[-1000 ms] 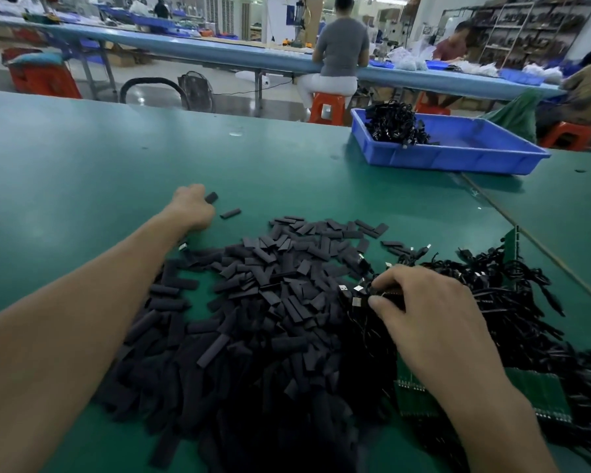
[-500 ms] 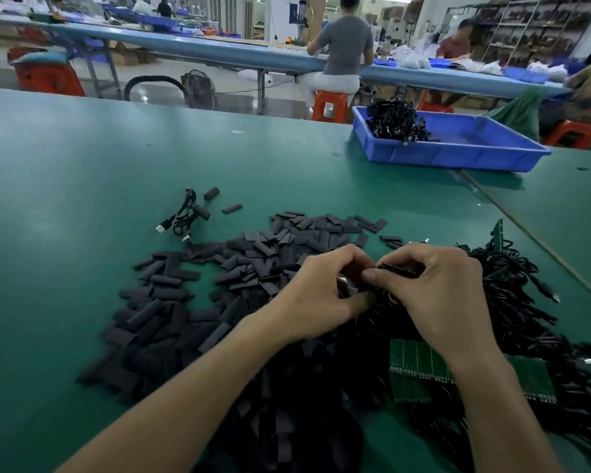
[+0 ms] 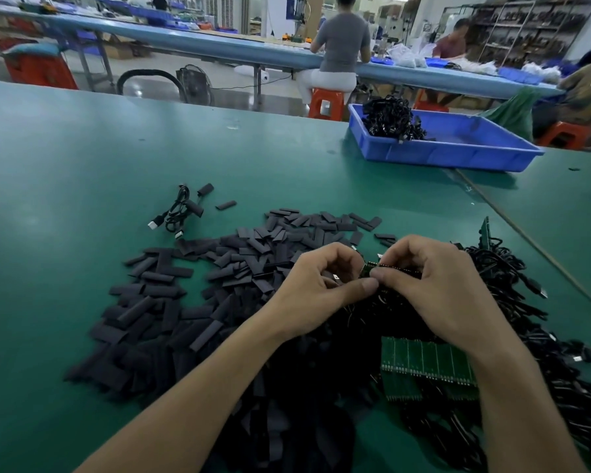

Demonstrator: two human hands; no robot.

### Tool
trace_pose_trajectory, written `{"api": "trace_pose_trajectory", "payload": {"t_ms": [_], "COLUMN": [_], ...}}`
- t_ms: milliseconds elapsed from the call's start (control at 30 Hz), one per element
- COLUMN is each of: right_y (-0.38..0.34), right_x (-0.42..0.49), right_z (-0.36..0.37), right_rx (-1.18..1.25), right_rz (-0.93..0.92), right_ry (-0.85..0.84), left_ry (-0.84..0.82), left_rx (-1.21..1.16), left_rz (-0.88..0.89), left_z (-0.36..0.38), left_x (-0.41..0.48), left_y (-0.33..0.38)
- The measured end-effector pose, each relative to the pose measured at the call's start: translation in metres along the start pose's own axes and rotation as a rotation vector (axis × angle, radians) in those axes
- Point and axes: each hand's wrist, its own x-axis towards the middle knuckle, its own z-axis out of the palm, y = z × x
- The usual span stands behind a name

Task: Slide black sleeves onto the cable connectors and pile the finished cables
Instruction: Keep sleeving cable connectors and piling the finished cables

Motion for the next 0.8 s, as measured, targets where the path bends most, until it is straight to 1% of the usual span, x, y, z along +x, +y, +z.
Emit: {"api": "trace_pose_trajectory", "payload": {"t_ms": [100,233,400,500,567,633,700,800], "right_y": [0.005,0.008,0.010,0.011,0.013,0.014,0.012,0.004], "right_x": [0.000,0.004,0.010,0.009,0.008,0.005,0.002,-0.004], "right_z": [-0.003,-0.005,-0.005,-0.008,-0.010,-0.009,-0.005,-0.001], "right_rx": [0.018,0.065,0.155,0.259,0.303,0.245,0.144,0.008], "right_rz": [-0.018,-0.053,-0.059,-0.039,-0.004,0.027,0.039,0.055], "right_ry": [-0.096,-0.209,-0.267,-0.298,-0.238,-0.135,-0.042,0.133], "left_ry": [-0.016,-0.058,-0.093,-0.149,-0.154,-0.087,0.062,0.294], "left_rx": [-0.098,-0.168,-0.256,-0.321,-0.386,-0.373,-0.366,-0.566], "left_rz": [-0.039,-0.081,-0.139,-0.194,-0.226,-0.213,-0.138,0.031], "left_z": [0.000,-0.001,-0.003,-0.004,-0.003,-0.002,-0.001,-0.008], "left_x": [0.004,0.005,0.008,0.011,0.012,0.013,0.014,0.012], "left_y": [-0.001,-0.006,-0.011,-0.010,-0.009,-0.005,0.003,0.021]}}
